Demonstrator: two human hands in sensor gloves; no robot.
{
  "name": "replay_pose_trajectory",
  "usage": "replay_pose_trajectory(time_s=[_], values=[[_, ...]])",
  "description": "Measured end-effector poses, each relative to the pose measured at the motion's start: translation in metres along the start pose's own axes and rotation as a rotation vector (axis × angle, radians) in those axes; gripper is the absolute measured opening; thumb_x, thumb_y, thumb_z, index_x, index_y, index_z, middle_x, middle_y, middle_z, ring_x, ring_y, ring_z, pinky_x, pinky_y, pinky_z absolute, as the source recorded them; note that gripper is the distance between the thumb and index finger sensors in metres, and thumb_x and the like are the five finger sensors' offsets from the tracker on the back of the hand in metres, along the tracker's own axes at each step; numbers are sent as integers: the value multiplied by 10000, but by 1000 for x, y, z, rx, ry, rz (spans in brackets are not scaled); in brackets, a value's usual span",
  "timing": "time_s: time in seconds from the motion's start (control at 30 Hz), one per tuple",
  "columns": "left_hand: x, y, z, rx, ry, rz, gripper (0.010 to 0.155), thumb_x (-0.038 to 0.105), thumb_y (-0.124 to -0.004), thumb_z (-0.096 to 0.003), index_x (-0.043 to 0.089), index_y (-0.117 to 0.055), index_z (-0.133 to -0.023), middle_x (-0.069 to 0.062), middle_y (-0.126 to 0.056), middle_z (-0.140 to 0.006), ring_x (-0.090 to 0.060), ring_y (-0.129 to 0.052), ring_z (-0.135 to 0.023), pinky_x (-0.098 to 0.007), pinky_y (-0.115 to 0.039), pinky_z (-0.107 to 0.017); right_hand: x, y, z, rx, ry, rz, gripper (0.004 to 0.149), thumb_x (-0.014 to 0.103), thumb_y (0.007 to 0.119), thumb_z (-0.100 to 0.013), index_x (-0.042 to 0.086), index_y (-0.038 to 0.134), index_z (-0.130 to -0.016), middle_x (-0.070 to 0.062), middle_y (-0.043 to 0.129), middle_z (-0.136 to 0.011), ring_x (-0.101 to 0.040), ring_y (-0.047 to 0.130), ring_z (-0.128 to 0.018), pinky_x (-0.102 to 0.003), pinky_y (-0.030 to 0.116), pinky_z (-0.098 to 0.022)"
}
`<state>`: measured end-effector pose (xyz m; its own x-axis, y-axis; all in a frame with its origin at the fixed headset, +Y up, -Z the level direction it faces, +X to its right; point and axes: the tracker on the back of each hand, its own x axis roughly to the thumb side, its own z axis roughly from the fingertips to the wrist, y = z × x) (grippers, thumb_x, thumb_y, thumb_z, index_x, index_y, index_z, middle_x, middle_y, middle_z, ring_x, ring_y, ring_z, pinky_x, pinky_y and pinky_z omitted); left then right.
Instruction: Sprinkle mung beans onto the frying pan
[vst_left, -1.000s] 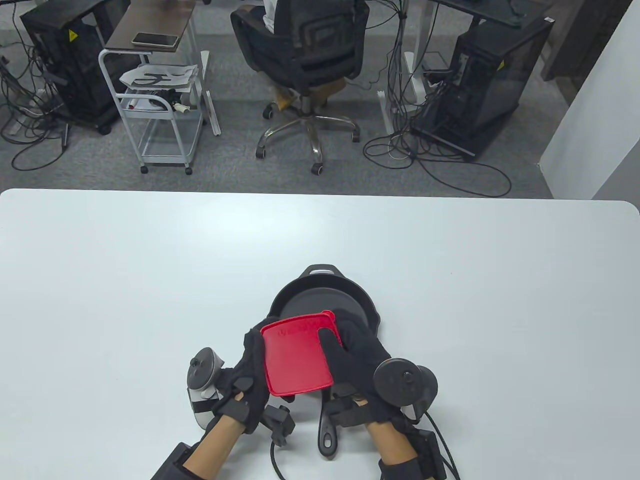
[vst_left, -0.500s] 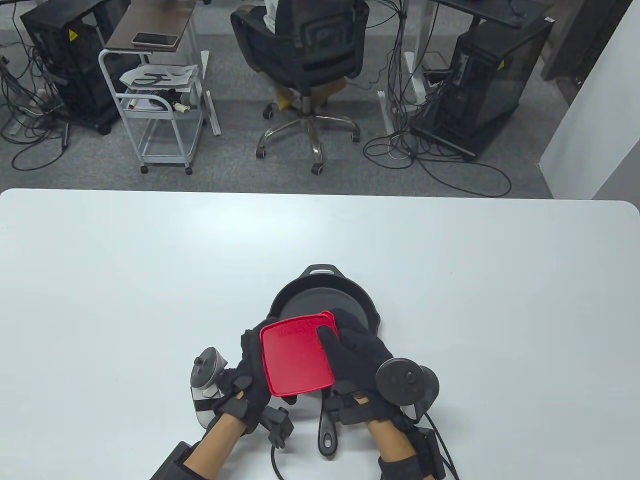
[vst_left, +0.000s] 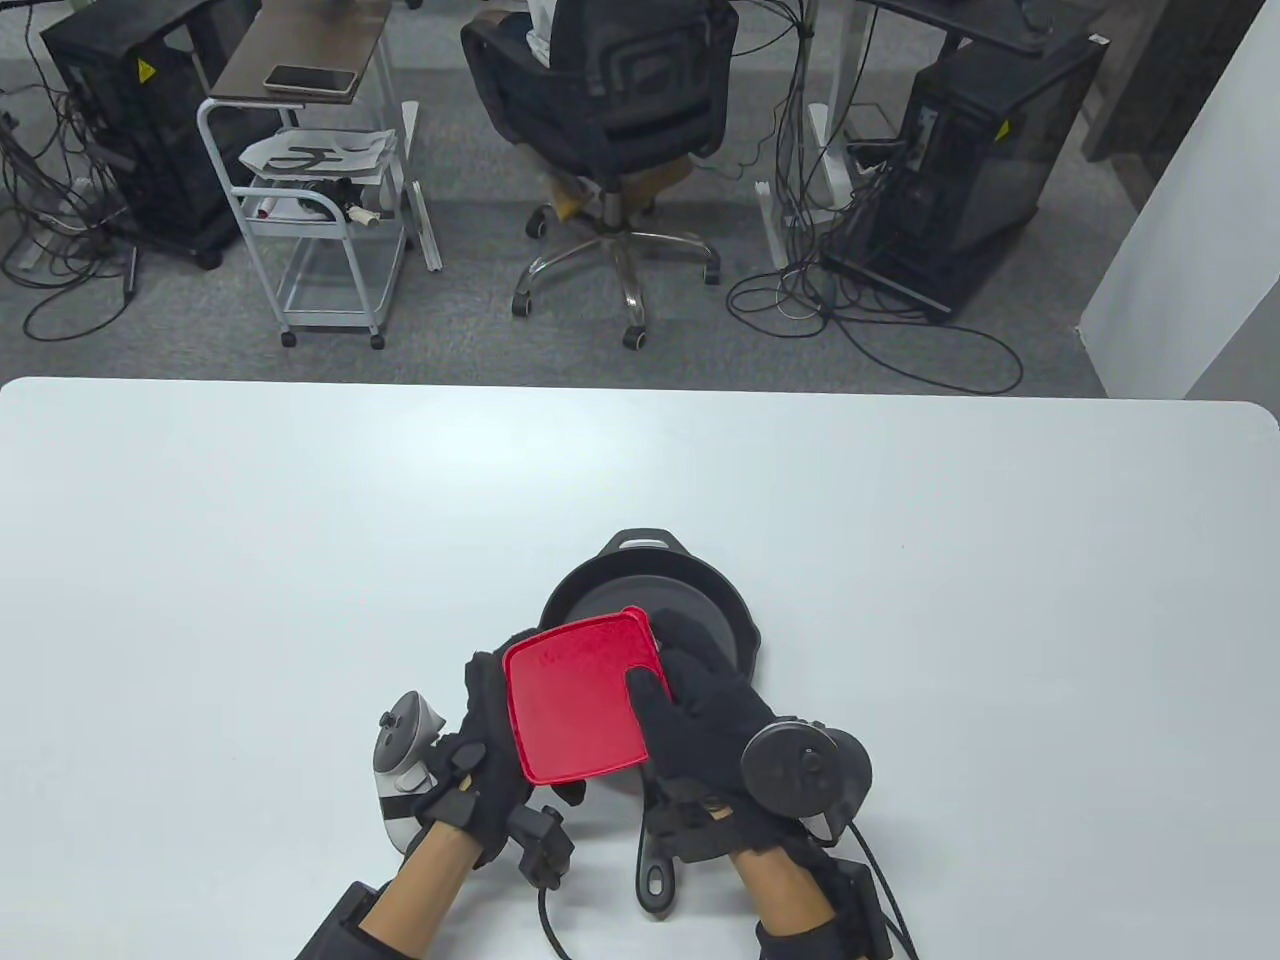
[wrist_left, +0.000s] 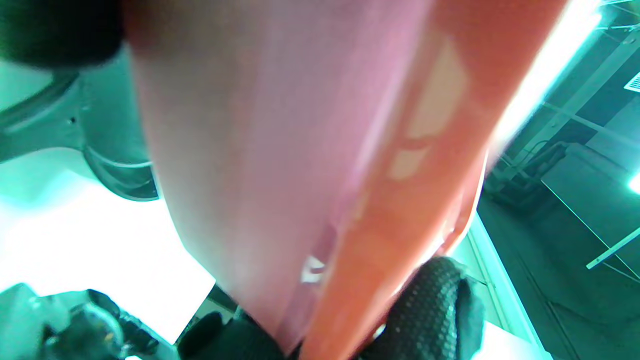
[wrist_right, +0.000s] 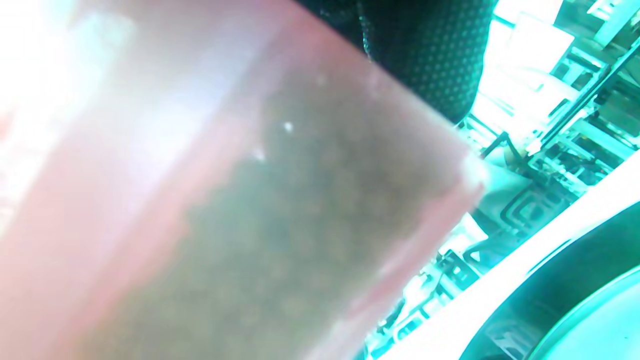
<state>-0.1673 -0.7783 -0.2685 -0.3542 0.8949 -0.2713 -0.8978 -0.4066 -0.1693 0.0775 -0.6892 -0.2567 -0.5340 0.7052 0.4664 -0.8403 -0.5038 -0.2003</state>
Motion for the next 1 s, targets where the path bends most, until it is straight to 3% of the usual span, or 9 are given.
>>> replay_pose_trajectory(time_s=[0.2, 0.37, 0.5, 0.7, 1.0], values=[[1, 2, -1, -24, 11, -13, 818, 843, -347, -367, 441, -341, -1080, -46, -628, -1037, -334, -879, -651, -449, -895, -228, 2, 2, 2, 16, 4, -23, 470, 495, 681, -594, 140, 808, -873, -161, 680, -1103, -480, 802, -825, -482, 800, -542], [3, 4, -2, -51, 26, -18, 820, 850, -330, -368, 452, -320, -1085, -44, -628, -1046, -336, -881, -672, -446, -898, -255, 4, 7, 2, 45, -37, -11, 477, 493, 648, -602, 186, 720, -961, -94, 568, -1184, -446, 636, -991, -526, 740, -593], [1, 6, -3, -76, 37, -10, 873, 883, -331, -354, 422, -269, -1093, -57, -596, -1063, -350, -865, -689, -448, -898, -268, 5, 7, 1, 71, -28, -45, 491, 496, 636, -601, 249, 664, -1025, -101, 696, -1130, -494, 685, -961, -583, 720, -596], [-1, 5, -8, -149, 15, 34, 833, 861, -335, -382, 439, -243, -1095, -45, -557, -1091, -350, -831, -737, -463, -880, -306, 4, 6, 1, 34, -71, -1, 474, 479, 596, -602, 184, 692, -960, -105, 679, -1122, -494, 719, -927, -553, 737, -597], [3, 8, -12, -178, -21, 37, 773, 829, -411, -442, 438, -230, -1084, -58, -517, -1102, -368, -786, -781, -501, -855, -343, 0, 5, 1, 27, -99, -6, 426, 481, 569, -592, 178, 703, -859, -100, 699, -1084, -485, 766, -907, -534, 781, -597]])
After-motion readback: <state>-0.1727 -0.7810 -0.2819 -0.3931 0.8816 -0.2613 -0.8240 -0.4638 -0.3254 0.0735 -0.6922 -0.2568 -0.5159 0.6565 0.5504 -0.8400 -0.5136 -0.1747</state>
